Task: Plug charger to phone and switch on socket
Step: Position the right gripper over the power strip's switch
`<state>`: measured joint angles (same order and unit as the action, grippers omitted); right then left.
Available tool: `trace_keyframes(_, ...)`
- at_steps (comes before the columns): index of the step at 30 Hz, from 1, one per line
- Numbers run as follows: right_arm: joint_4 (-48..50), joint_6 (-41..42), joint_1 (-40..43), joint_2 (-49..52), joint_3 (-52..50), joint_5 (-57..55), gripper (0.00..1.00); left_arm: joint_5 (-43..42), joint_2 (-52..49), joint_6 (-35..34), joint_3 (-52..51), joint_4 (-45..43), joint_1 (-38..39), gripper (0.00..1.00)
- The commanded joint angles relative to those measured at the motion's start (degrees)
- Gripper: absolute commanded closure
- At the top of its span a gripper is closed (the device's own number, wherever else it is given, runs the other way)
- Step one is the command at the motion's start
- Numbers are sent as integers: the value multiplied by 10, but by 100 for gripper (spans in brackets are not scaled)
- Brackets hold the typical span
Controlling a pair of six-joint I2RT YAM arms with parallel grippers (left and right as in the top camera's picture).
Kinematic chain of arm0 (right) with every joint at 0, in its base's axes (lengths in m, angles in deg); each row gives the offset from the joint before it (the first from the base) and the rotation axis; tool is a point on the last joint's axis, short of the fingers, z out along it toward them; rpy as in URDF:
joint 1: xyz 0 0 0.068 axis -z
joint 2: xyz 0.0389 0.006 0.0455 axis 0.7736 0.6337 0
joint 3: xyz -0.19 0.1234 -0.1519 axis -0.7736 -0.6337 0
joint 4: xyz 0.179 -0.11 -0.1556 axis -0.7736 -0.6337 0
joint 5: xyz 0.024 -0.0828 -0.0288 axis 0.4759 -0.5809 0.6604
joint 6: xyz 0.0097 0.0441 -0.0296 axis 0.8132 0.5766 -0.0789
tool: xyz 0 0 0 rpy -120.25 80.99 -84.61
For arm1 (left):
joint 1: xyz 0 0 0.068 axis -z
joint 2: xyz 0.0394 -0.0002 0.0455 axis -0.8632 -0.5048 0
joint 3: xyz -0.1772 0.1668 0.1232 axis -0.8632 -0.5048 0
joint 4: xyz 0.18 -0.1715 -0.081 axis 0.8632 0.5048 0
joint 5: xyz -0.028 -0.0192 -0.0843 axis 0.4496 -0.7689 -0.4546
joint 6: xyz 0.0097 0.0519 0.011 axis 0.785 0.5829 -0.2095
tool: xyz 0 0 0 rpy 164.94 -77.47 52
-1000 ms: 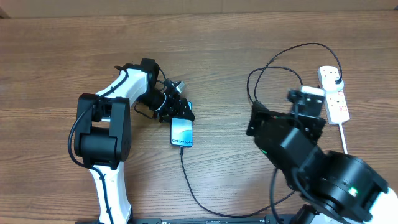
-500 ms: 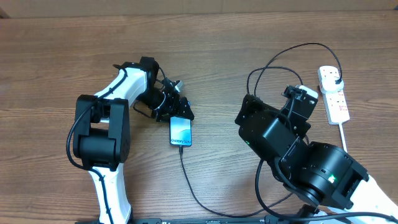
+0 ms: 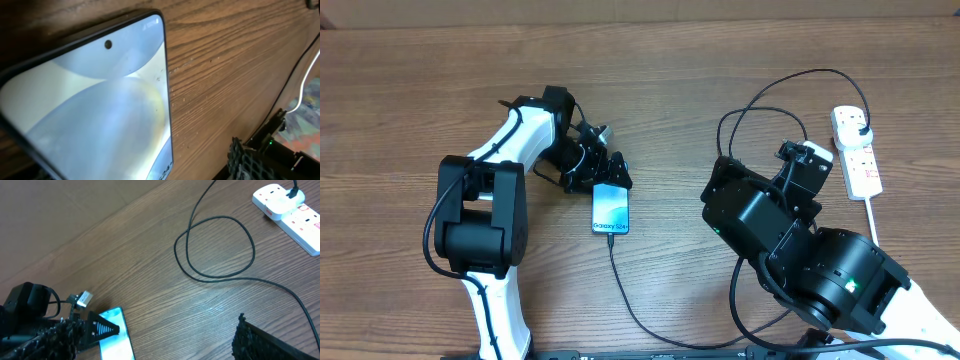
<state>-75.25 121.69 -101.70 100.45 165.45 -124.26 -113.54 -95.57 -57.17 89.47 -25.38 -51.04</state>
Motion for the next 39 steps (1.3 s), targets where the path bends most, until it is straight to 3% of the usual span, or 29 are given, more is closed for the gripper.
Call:
trace_keyframes(1,-2,6,2,2,2,-3,0,158,-48,3,-22,-14,-4,6)
trace_keyframes(8,-3,6,2,2,2,-3,0,162,-48,3,-22,-14,-4,0)
trace_keyframes(25,-31,6,2,4,2,-2,0,168,-48,3,-22,-26,-4,0)
trace_keyframes(26,-33,6,2,4,2,-3,6,168,-48,3,-22,-32,-4,0)
trace_keyframes(30,-49,6,3,4,2,-33,51,168,-48,3,-22,-55,-4,0)
trace_keyframes(32,-60,6,13,4,3,-36,69,168,-48,3,-22,-62,-4,0)
trace_keyframes(37,-101,6,98,4,26,15,91,168,-48,3,-22,-83,-4,0)
trace_keyframes(39,-125,3,150,4,42,31,94,168,-48,3,-22,-96,-4,0)
